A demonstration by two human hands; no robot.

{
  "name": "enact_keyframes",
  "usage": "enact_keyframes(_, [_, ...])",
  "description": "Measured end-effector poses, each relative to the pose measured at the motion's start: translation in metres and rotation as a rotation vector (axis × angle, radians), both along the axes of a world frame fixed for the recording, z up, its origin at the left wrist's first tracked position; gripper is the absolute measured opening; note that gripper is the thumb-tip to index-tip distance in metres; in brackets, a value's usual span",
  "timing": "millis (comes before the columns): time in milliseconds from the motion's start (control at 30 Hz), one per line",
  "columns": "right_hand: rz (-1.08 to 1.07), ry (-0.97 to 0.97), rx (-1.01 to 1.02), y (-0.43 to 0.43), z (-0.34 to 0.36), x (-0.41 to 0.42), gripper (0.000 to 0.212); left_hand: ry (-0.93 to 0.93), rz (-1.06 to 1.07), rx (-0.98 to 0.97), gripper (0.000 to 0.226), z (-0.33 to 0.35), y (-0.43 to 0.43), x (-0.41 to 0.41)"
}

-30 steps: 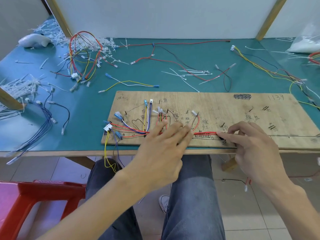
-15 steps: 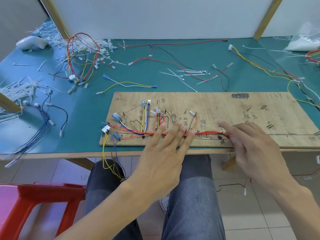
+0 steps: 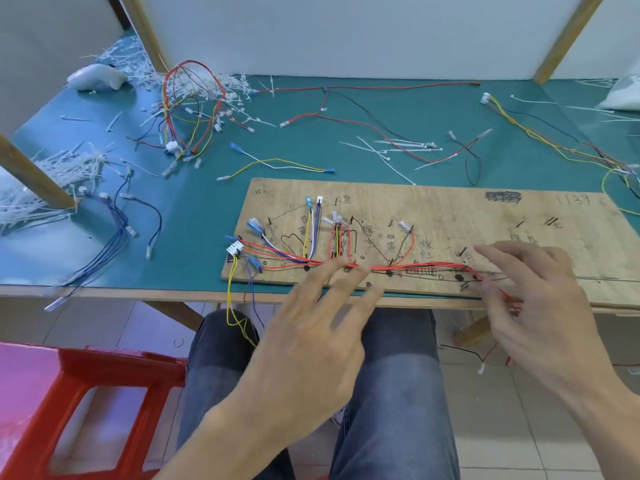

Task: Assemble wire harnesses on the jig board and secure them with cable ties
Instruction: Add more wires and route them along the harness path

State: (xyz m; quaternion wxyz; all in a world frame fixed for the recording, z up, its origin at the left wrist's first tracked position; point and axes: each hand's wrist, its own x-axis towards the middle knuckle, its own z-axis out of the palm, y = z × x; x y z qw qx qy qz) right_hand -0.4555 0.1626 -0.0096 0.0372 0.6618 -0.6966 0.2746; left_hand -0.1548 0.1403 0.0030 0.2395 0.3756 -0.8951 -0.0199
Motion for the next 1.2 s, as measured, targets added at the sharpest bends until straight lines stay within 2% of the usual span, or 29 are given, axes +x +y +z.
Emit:
enact_keyframes(67, [-0.006, -0.021, -0.106, 0.003, 0.006, 0.01, 0.036, 0.276, 0.161, -0.03, 0.024, -0.007, 0.005, 0.028])
enact_keyframes(133, [0.037, -0.086, -0.211, 0.009, 0.013, 0.031, 0.027, 0.435, 0.43, 0.009, 0.006, -0.013, 0.003, 0.06])
enact_keyframes(200, [0.133, -0.18, -0.228, 0.016, 0.016, 0.061, 0.024, 0.509, 0.665, 0.161, 0.014, -0.023, -0.003, 0.087])
enact_keyframes(267, [0.245, -0.288, -0.179, 0.022, 0.016, 0.094, 0.019, 0.567, 0.74, 0.294, 0.019, -0.034, -0.007, 0.1])
enact_keyframes(367, [0.344, -0.428, -0.056, 0.027, 0.01, 0.138, 0.017, 0.597, 0.712, 0.376, 0.021, -0.043, -0.008, 0.106])
enact_keyframes(500, [0.357, -0.493, 0.113, 0.031, -0.005, 0.178, 0.015, 0.583, 0.715, 0.427, 0.025, -0.045, -0.008, 0.107])
enact_keyframes(567, [0.319, -0.483, 0.247, 0.028, -0.012, 0.195, 0.021, 0.54, 0.714, 0.374, 0.025, -0.043, -0.007, 0.106])
enact_keyframes(667, [0.262, -0.456, 0.386, 0.021, -0.026, 0.221, 0.04, 0.353, 0.699, 0.18, 0.024, -0.039, -0.008, 0.105])
enact_keyframes(767, [0.225, -0.482, 0.419, 0.013, -0.037, 0.247, 0.043, 0.248, 0.567, 0.071, 0.017, -0.037, -0.013, 0.107])
enact_keyframes(900, [0.186, -0.658, 0.447, 0.002, -0.045, 0.266, 0.044, 0.226, 0.463, 0.146, 0.02, -0.036, -0.025, 0.109])
enact_keyframes(1067, [0.158, -0.803, 0.393, -0.011, -0.051, 0.268, 0.019, 0.236, 0.443, 0.183, 0.017, -0.037, -0.032, 0.112])
enact_keyframes(1200, [0.141, -0.957, 0.423, -0.018, -0.053, 0.266, 0.018, 0.247, 0.446, 0.188, 0.017, -0.038, -0.032, 0.11])
